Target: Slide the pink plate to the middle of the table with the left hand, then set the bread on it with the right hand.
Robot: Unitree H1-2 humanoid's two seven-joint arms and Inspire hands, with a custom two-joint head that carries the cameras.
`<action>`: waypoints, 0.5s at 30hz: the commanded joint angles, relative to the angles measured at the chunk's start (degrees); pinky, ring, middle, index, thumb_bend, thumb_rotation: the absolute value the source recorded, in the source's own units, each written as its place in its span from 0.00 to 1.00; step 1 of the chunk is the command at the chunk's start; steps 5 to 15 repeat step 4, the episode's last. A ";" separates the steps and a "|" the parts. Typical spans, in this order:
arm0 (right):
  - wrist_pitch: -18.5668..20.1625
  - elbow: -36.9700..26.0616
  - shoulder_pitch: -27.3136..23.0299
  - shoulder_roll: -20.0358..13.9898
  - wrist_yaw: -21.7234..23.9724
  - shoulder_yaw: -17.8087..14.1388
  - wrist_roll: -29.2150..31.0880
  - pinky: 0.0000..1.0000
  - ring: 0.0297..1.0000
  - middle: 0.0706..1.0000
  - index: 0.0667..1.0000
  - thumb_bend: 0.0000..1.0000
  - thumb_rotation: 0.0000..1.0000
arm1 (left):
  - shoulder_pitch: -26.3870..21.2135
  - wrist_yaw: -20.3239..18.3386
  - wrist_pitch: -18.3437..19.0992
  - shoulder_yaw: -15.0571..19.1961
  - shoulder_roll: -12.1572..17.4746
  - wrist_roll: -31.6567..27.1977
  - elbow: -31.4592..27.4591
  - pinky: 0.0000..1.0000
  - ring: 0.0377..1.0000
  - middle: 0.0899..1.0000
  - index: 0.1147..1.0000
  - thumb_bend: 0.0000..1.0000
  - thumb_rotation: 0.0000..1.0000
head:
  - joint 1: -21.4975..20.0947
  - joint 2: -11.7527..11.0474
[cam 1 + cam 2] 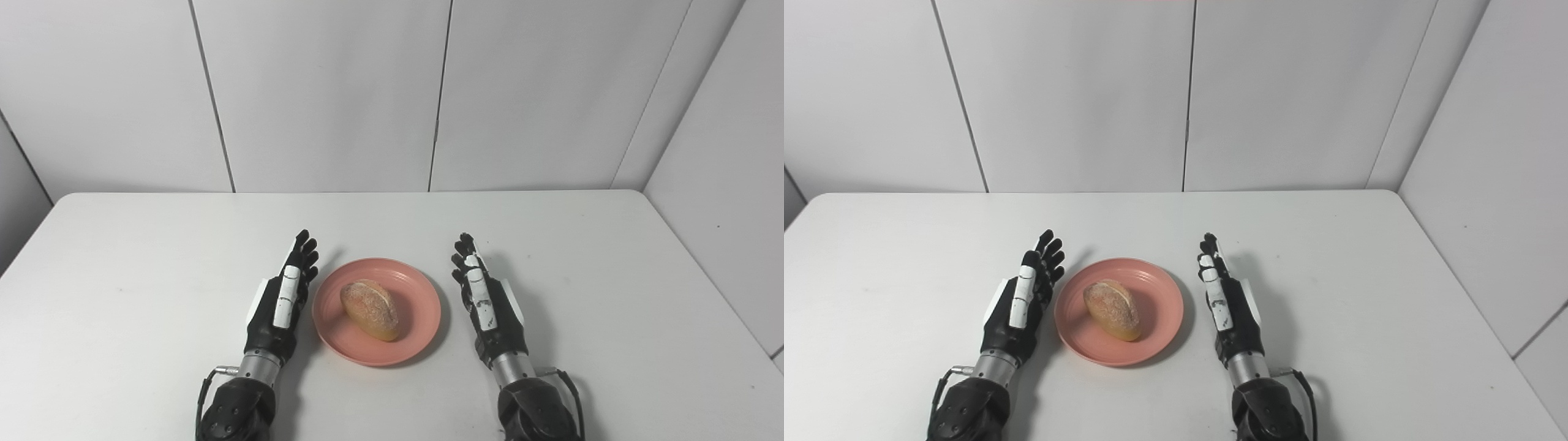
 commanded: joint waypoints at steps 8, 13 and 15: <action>-2.40 -1.31 -1.11 0.43 -0.78 -0.39 -0.52 1.00 1.00 1.00 1.00 0.60 1.00 | 0.56 -0.63 0.47 0.25 -0.84 -1.99 -0.97 1.00 1.00 1.00 1.00 0.76 1.00 | 1.88 -0.02; -2.40 -1.31 -1.11 0.43 -0.78 -0.39 -0.52 1.00 1.00 1.00 1.00 0.60 1.00 | 0.56 -0.63 0.47 0.25 -0.84 -1.99 -0.97 1.00 1.00 1.00 1.00 0.76 1.00 | 1.88 -0.02; -2.40 -1.31 -1.11 0.43 -0.78 -0.39 -0.52 1.00 1.00 1.00 1.00 0.60 1.00 | 0.56 -0.63 0.47 0.25 -0.84 -1.99 -0.97 1.00 1.00 1.00 1.00 0.76 1.00 | 1.88 -0.02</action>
